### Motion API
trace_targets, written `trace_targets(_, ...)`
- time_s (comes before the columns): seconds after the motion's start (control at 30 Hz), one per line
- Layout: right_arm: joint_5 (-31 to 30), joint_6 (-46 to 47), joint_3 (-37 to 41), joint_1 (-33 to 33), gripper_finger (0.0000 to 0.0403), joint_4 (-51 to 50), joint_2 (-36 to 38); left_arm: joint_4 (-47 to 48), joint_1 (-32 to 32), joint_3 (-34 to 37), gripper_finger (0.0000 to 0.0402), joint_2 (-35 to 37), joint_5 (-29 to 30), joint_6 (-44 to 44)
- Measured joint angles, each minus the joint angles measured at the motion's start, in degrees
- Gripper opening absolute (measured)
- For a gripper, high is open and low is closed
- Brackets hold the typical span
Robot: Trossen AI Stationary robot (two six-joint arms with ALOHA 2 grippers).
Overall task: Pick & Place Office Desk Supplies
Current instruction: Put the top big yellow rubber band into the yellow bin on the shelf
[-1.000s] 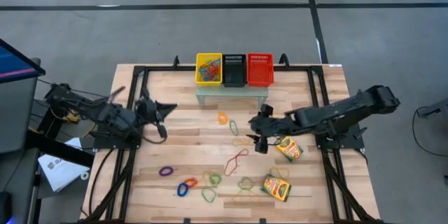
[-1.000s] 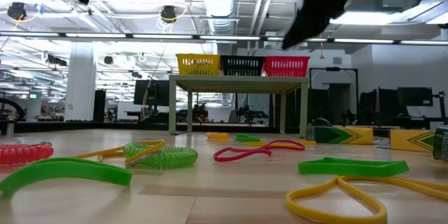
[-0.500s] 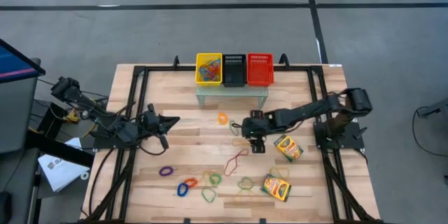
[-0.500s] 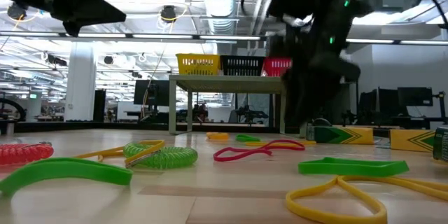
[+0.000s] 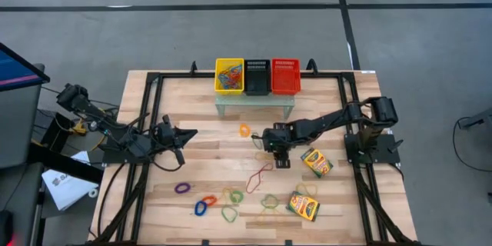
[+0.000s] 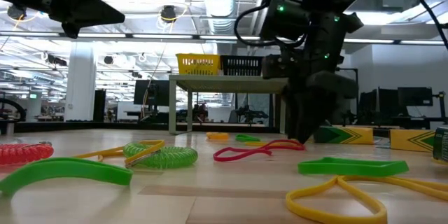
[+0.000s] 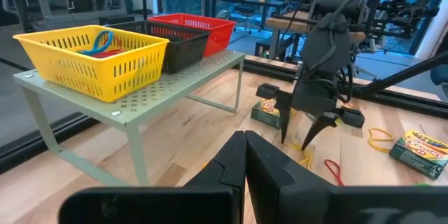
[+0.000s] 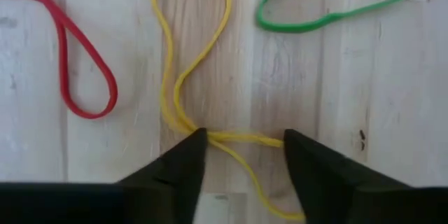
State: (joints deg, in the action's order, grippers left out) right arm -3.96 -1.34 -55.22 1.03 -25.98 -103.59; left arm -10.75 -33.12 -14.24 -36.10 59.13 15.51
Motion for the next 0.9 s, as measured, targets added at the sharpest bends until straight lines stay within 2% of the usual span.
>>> trace_targets(0.23,1.72,0.23,0.04,-0.34,0.0027,-0.52,-0.20,-0.03,0.00,0.00,0.0000,0.00,-0.01,0.00)
trace_targets(0.3,1.78,0.23,0.09,-0.34,0.0008,-0.52,-0.11,-0.03,0.00,0.00,0.0000,0.00,-0.04,0.01)
trace_targets(0.57,-0.52,1.17,0.09,0.96,0.0003,-1.62,2.75,-0.05,0.00,0.00,0.0000,0.00,-0.48,0.22)
trace_targets(0.9,-5.55,0.89,-3.86,1.39,0.0001,-1.57,14.63,-0.21,0.04,0.00,0.0000,0.00,-0.61,1.23)
